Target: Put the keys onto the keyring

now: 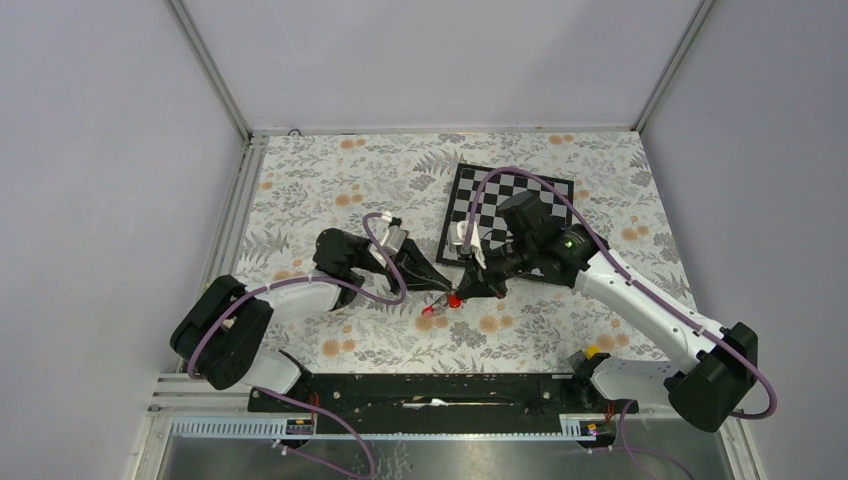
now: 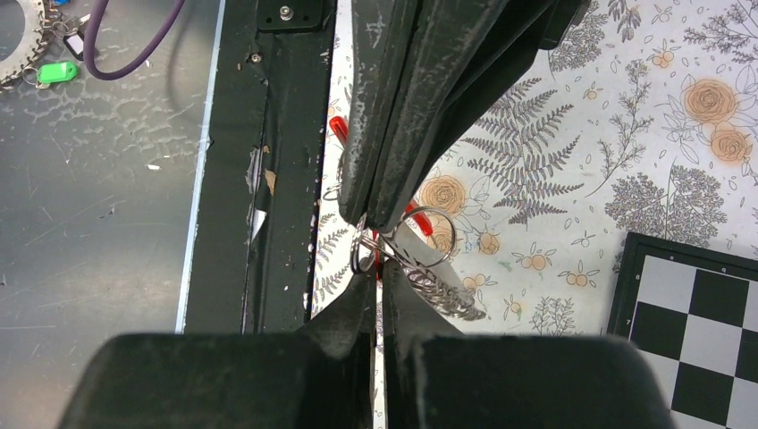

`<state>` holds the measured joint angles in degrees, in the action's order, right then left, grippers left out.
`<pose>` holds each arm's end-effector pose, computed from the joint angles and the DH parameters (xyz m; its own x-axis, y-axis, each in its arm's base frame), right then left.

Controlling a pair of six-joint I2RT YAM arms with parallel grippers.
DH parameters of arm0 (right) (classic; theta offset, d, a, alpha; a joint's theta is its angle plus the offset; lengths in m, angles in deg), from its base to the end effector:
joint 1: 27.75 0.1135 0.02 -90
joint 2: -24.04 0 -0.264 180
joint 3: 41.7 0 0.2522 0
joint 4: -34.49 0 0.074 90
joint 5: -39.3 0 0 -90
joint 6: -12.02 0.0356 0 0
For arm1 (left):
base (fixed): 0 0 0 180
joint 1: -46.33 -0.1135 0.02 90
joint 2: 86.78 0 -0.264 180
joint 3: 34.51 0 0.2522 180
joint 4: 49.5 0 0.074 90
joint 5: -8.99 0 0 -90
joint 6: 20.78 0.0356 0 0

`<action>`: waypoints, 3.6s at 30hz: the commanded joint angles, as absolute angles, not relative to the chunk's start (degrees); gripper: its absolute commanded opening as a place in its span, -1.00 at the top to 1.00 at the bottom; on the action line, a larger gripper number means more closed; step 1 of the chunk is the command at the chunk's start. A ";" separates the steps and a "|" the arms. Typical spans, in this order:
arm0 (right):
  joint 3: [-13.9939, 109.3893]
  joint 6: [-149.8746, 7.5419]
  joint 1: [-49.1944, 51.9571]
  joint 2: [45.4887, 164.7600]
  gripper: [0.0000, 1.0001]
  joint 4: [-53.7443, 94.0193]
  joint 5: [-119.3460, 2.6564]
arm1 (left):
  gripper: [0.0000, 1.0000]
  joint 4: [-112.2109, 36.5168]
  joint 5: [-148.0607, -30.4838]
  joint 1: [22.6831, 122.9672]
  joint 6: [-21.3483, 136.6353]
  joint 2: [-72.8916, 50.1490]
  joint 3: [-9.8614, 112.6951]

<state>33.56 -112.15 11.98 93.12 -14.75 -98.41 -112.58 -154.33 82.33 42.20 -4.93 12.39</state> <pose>0.1739 0.1788 0.3204 0.0406 -0.4577 -0.8882 -0.9947 -0.1028 0.0075 0.1932 -0.1825 0.2701 -0.0473 -0.1268 -0.9908 0.9324 -0.3614 0.0017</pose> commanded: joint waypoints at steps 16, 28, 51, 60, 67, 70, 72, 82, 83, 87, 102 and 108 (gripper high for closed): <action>32.81 -111.14 11.63 93.66 1.00 -12.84 -98.70 | 1.00 -115.04 -153.31 82.63 43.70 -6.18 11.94; 31.43 -111.60 11.25 91.36 0.99 -12.89 -96.63 | 1.00 -106.94 -150.28 82.46 47.51 -7.32 12.71; 29.90 -111.72 10.21 89.32 0.97 -12.55 -94.83 | 1.00 -100.26 -149.20 81.83 48.32 -7.76 15.35; 30.38 -110.42 10.20 91.55 0.91 -11.52 -94.82 | 1.00 -100.05 -149.52 81.83 48.56 -7.59 15.20; 31.91 -109.48 10.30 93.63 0.81 -11.34 -95.88 | 1.00 -98.94 -149.88 81.83 49.86 -7.76 14.82; 32.00 -109.33 10.29 94.10 0.80 -11.18 -96.10 | 1.00 -98.87 -150.03 81.83 50.05 -7.85 14.59; 32.00 -109.35 10.30 94.10 0.80 -10.94 -96.23 | 1.00 -98.81 -150.05 81.83 50.30 -7.90 14.50; 31.35 -109.16 10.27 92.89 0.81 -10.74 -95.48 | 1.00 -98.48 -149.44 81.83 51.04 -7.89 14.46; 31.35 -109.17 10.28 92.78 0.81 -10.69 -95.36 | 1.00 -98.19 -149.33 81.83 51.25 -7.89 14.50; 31.72 -108.68 10.31 93.60 0.81 -10.32 -96.23 | 1.00 -97.75 -149.32 81.92 51.56 -7.67 14.69; 31.53 -108.43 10.24 94.11 0.84 -9.38 -95.70 | 1.00 -95.42 -149.60 81.92 53.40 -8.51 14.77; 30.18 -108.84 10.30 92.06 0.86 -8.99 -94.45 | 1.00 -94.33 -149.11 81.85 53.52 -8.47 15.15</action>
<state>30.28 -108.90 10.65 94.76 -11.43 -95.11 -92.67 -149.91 82.03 52.34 -6.70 12.70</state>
